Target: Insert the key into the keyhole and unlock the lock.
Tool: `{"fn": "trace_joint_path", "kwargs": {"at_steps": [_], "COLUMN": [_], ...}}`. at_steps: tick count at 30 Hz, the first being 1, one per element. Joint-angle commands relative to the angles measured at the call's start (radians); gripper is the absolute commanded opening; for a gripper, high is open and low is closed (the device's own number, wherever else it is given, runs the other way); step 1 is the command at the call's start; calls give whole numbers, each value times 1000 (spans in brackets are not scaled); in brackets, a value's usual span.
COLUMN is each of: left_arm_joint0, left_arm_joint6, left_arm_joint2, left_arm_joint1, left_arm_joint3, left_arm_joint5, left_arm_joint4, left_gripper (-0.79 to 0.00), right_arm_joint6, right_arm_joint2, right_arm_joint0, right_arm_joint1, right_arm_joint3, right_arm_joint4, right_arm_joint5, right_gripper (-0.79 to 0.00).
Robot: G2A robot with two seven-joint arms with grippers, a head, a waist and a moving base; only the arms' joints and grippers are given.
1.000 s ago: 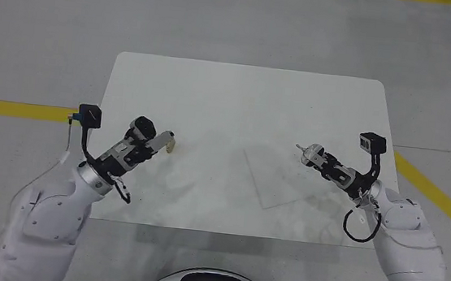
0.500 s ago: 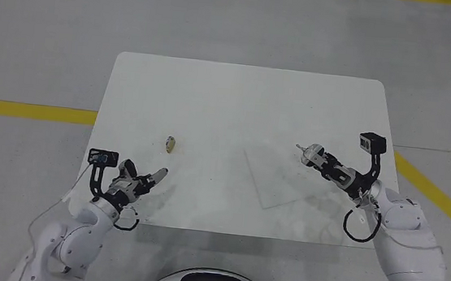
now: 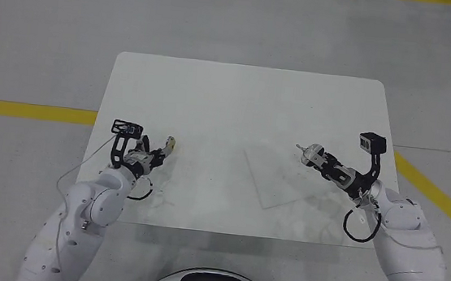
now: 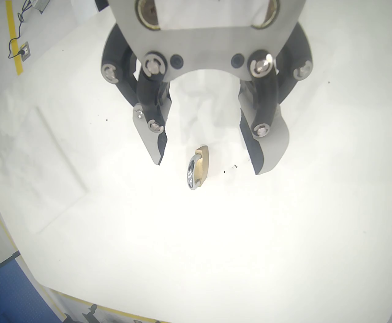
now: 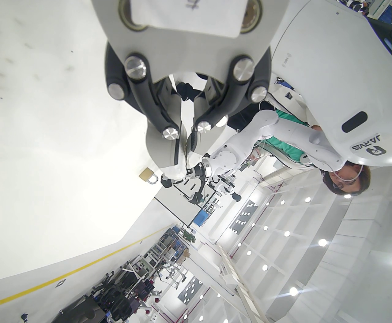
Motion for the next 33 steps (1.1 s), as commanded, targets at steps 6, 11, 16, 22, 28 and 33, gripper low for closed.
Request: {"fn": "trace_joint_path", "kwargs": {"at_steps": [6, 11, 16, 22, 28, 33], "left_arm_joint0": [-60, -84, -121, -138, -127, -85], "left_arm_joint6": [-4, -19, -56, -69, -82, -37], "left_arm_joint2": [32, 52, 80, 86, 67, 7], "left_arm_joint1": [-6, -9, -11, -14, -11, -9], "left_arm_joint3": [48, 63, 99, 114, 106, 72], "left_arm_joint5": [7, 20, 11, -2, -31, -42], "left_arm_joint4": [14, 38, 84, 71, 38, -80], "left_gripper": [-308, -394, -419, -720, -785, -785], "right_arm_joint6": [0, 0, 0, 0, 0, 0], "right_arm_joint2": [0, 0, 0, 0, 0, 0], "right_arm_joint0": [0, 0, 0, 0, 0, 0], "right_arm_joint1": [0, 0, 0, 0, 0, 0], "right_arm_joint3": [0, 0, 0, 0, 0, 0], "right_arm_joint4": [0, 0, 0, 0, 0, 0], "right_arm_joint5": [0, 0, 0, 0, 0, 0], "right_gripper": [-785, -785, -785, -785, -785, -785]}}
